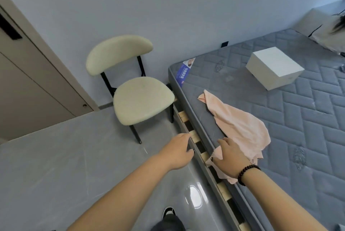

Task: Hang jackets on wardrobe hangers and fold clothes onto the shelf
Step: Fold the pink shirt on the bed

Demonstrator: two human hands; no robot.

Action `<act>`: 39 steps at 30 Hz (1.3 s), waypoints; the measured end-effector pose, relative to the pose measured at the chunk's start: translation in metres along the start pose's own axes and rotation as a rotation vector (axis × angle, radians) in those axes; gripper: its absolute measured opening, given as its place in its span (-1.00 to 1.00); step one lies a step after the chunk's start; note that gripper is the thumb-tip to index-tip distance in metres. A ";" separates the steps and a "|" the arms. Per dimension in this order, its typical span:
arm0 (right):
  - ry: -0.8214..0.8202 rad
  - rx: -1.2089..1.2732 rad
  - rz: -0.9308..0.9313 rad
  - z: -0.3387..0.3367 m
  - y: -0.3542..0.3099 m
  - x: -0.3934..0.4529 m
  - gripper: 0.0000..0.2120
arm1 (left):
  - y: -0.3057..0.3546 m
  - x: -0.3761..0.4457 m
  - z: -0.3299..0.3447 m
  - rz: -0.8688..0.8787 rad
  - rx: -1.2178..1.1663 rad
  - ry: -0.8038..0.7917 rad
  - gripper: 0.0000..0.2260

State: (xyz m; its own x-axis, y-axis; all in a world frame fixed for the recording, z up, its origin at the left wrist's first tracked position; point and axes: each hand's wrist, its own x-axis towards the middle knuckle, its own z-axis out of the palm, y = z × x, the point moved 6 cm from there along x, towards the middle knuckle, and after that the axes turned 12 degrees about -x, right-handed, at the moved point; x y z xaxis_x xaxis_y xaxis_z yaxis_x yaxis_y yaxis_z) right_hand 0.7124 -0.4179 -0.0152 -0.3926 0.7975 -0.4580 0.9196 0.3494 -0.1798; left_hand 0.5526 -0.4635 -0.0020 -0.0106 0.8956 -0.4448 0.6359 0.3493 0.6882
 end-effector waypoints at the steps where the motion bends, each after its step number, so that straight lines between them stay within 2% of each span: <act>1: -0.005 0.011 0.028 0.003 0.007 0.005 -0.41 | 0.002 0.011 0.003 0.015 0.008 -0.022 -0.49; 5: -0.021 0.081 0.129 0.018 0.039 0.027 -0.44 | 0.005 0.049 0.028 0.042 0.008 -0.117 -0.47; 11: -0.122 0.163 0.227 0.060 0.102 0.059 -0.35 | 0.003 0.101 0.083 0.017 0.019 -0.225 -0.50; 22: -0.232 0.262 0.299 0.145 0.222 0.149 -0.42 | -0.034 0.210 0.201 -0.125 -0.031 -0.347 -0.55; 29: -0.190 0.198 0.304 0.199 0.286 0.197 -0.48 | -0.050 0.278 0.276 -0.143 -0.036 -0.406 -0.49; 32: -0.142 0.065 0.224 0.221 0.306 0.208 -0.48 | -0.056 0.301 0.306 -0.127 -0.013 -0.396 -0.50; 36: -0.045 0.011 0.110 0.245 0.319 0.220 -0.50 | -0.068 0.315 0.336 -0.131 -0.021 -0.383 -0.55; 39: 0.053 -0.017 0.093 0.243 0.323 0.232 -0.65 | -0.076 0.321 0.341 -0.110 0.014 -0.357 -0.60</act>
State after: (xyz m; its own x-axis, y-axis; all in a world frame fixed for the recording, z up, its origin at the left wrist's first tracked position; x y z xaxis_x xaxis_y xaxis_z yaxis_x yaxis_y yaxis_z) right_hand 0.9226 -0.2399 -0.3912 -0.3060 0.8520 -0.4249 0.9519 0.2801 -0.1239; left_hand 0.7641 -0.2965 -0.3921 0.1892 0.6996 -0.6891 0.6561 0.4321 0.6187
